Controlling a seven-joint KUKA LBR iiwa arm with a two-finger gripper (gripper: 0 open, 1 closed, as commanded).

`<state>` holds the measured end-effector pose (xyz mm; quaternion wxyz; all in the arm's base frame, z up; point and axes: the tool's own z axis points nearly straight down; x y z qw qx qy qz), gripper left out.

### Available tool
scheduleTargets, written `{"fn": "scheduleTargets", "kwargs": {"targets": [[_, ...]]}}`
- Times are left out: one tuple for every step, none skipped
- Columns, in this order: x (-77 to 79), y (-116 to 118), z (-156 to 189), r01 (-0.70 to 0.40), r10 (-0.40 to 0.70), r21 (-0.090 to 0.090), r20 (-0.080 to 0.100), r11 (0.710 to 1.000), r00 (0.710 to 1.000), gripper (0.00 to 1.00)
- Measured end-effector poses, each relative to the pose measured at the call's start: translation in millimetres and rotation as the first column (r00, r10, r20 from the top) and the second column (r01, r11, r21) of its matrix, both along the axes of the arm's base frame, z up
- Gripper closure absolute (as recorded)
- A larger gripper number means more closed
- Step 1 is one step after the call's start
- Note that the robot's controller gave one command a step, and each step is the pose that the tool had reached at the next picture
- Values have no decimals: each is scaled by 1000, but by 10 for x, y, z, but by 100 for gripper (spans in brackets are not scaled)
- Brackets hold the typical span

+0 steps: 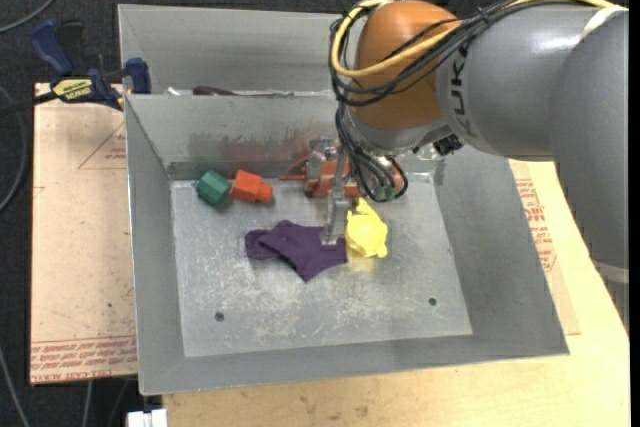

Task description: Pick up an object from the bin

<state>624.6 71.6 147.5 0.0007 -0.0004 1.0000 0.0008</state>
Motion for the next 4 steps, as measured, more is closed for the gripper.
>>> {"fn": "scheduleTargets", "kwargs": {"targets": [[-181, 256, -620, 111, -111, 1, -3, 994, 994, 0], [-248, 288, -568, 192, -192, -1, -8, 981, 981, 0], [-228, 300, -228, 206, -206, 3, 1, 978, 978, 0], [-270, 309, -704, 224, -224, 1, -4, 975, 975, 0]]}}
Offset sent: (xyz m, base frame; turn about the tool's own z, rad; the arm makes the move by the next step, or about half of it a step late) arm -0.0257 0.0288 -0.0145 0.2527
